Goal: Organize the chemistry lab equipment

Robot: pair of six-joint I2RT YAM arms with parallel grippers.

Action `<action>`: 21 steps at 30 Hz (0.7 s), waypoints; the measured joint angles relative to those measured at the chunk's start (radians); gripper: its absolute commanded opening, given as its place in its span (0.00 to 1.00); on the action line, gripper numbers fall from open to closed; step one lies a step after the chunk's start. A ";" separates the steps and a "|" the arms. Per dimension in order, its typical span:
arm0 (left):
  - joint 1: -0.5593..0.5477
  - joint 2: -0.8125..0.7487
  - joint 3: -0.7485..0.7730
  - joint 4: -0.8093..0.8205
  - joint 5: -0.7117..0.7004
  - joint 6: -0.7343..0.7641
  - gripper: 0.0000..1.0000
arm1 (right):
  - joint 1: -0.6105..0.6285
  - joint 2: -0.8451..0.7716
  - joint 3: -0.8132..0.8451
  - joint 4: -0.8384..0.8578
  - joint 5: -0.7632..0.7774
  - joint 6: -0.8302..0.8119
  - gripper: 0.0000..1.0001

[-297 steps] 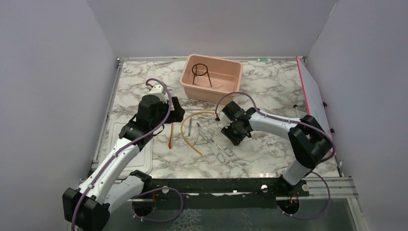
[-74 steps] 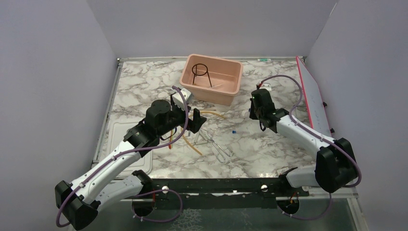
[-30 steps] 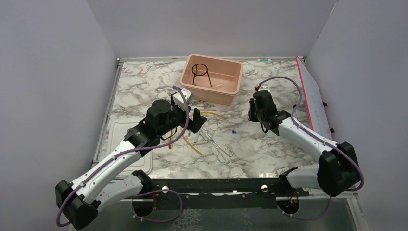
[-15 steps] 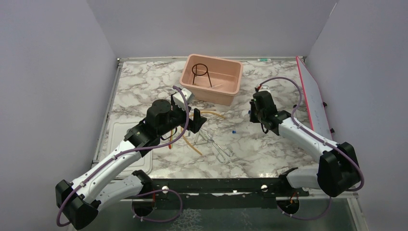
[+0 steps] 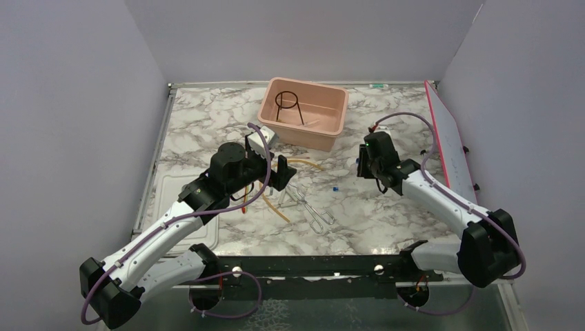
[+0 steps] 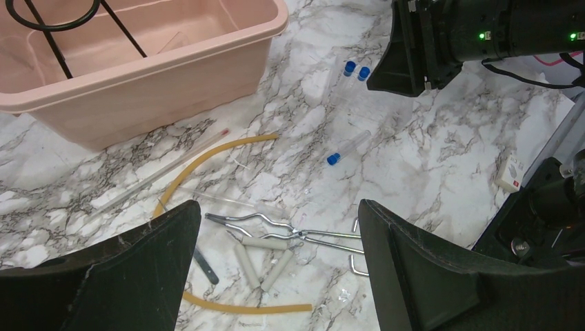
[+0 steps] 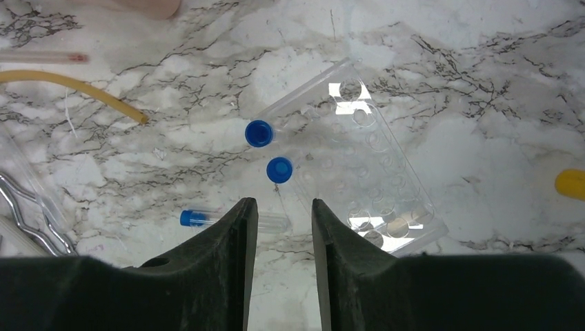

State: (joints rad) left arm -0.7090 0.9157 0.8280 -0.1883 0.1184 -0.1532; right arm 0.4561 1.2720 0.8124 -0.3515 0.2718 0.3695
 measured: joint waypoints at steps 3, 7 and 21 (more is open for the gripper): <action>0.000 0.000 0.000 0.000 0.000 -0.001 0.87 | 0.000 -0.026 0.000 -0.028 -0.015 0.016 0.40; 0.000 0.000 0.000 0.000 0.000 -0.002 0.87 | 0.000 -0.087 0.000 -0.049 -0.066 0.031 0.39; 0.000 0.000 0.000 0.000 0.000 -0.004 0.87 | 0.117 -0.011 -0.087 -0.043 -0.181 0.037 0.54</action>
State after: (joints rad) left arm -0.7090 0.9157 0.8280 -0.1883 0.1181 -0.1570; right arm 0.5728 1.2606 0.7250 -0.3946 0.0906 0.4065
